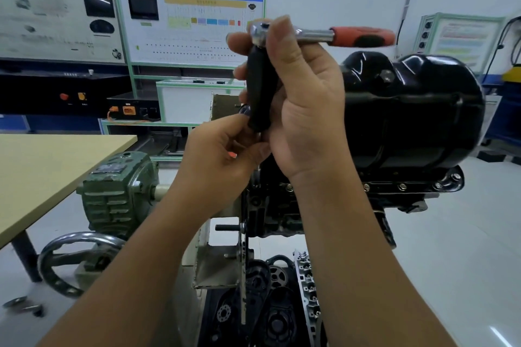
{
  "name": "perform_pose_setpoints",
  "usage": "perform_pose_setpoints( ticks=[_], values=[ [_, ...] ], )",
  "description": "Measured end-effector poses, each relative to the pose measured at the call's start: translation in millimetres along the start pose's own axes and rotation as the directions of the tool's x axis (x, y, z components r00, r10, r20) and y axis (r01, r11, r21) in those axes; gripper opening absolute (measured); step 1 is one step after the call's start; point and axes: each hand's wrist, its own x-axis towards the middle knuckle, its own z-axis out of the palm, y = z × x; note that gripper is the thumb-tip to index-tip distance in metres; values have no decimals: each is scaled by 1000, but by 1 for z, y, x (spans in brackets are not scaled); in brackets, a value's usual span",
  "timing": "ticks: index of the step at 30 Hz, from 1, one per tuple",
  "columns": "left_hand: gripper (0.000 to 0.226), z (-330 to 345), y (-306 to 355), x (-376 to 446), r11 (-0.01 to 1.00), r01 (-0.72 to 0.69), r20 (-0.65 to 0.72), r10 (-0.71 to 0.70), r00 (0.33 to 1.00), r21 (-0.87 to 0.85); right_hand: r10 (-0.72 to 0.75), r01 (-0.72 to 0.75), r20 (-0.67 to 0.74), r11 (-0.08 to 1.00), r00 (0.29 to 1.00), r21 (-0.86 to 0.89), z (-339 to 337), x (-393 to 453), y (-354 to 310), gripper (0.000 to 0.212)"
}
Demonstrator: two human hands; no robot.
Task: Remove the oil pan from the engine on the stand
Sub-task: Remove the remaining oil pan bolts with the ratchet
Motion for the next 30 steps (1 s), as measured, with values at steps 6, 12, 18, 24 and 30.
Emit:
perform_pose_setpoints(
  ticks=[6, 12, 18, 24, 30],
  values=[
    [22, 4, 1, -1, 999, 28, -61, -26, 998, 29, -125, 124, -21, 991, 992, -43, -4, 1, -1, 11],
    [20, 1, 5, 0, 994, 57, -3, -57, 998, -97, -40, 40, -25, 999, 999, 27, -3, 1, -4, 7],
    [24, 0, 8, 1, 995, 61, -13, -62, 998, -83, -77, 78, -33, 996, 997, 31, -3, 0, -3, 9],
    [24, 2, 12, 0, 999, 19, -21, -19, 1000, -33, -65, 66, -52, 997, 997, 28, -4, 1, -6, 14],
    [23, 0, 11, 2, 998, 63, -61, -64, 996, -21, 3, -2, -28, 999, 1000, 41, -3, -1, -5, 16]
  ],
)
